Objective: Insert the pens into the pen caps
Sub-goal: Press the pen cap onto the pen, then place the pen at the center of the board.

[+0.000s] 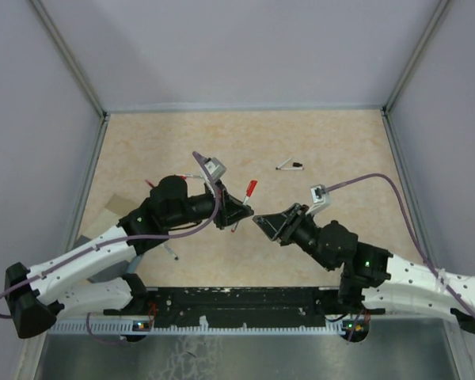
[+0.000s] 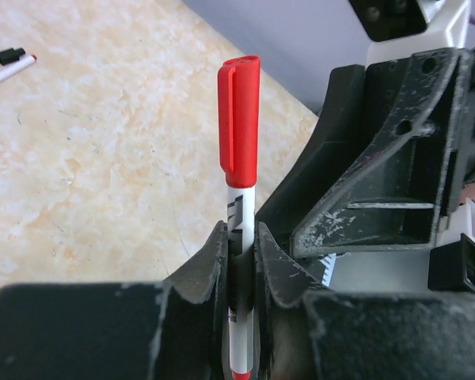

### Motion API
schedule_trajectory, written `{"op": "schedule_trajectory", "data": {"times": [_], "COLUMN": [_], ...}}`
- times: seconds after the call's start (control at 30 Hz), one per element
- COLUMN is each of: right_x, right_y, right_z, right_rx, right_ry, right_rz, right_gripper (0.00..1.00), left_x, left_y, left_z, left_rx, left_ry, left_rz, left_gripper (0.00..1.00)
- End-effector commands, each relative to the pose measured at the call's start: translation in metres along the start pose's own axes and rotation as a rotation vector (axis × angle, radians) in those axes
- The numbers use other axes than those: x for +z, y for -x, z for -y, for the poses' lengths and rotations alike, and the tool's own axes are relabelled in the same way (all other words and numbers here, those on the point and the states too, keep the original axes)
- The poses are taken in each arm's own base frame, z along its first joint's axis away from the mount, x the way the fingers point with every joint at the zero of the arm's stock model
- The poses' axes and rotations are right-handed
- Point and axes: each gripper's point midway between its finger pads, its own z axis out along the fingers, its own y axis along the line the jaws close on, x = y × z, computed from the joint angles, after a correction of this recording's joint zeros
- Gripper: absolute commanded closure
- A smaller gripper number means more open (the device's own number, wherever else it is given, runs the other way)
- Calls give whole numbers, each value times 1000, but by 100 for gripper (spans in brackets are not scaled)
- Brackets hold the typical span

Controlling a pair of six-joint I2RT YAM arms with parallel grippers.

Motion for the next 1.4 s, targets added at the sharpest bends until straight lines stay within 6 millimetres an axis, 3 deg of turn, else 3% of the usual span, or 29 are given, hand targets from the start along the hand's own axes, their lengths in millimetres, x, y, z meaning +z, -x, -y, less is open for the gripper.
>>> {"op": "schedule_trajectory", "data": {"times": [0.0, 0.17, 0.33, 0.57, 0.8, 0.9, 1.03, 1.23, 1.37], "right_x": [-12, -22, -30, -35, -26, -23, -23, -24, -26], "right_y": [3, -5, -29, -61, -68, -68, -70, -66, -65], "right_z": [2, 27, 72, 120, 147, 160, 174, 172, 170], "right_rx": [-44, -83, -125, -195, -280, -265, -223, -218, -222], "right_ry": [1, -57, -214, -427, -548, -584, -591, -558, -549], "right_rz": [-17, -46, -136, -264, -332, -344, -361, -339, -341], "right_gripper": [64, 64, 64, 63, 59, 59, 59, 59, 59], "left_x": [-13, -32, -51, -59, -53, -42, -34, -31, -25], "left_y": [33, 29, 24, 18, 5, -1, -14, -26, -48], "left_z": [16, 38, 55, 60, 52, 25, -31, -91, -135], "left_rx": [48, 113, 172, 184, 174, 123, -9, -59, -84], "left_ry": [-43, -163, -258, -283, -264, -129, 177, 530, 739], "left_rz": [116, 131, 160, 132, 80, 63, 24, -72, -215], "left_gripper": [100, 100, 100, 100, 100, 100, 100, 100, 100]}}
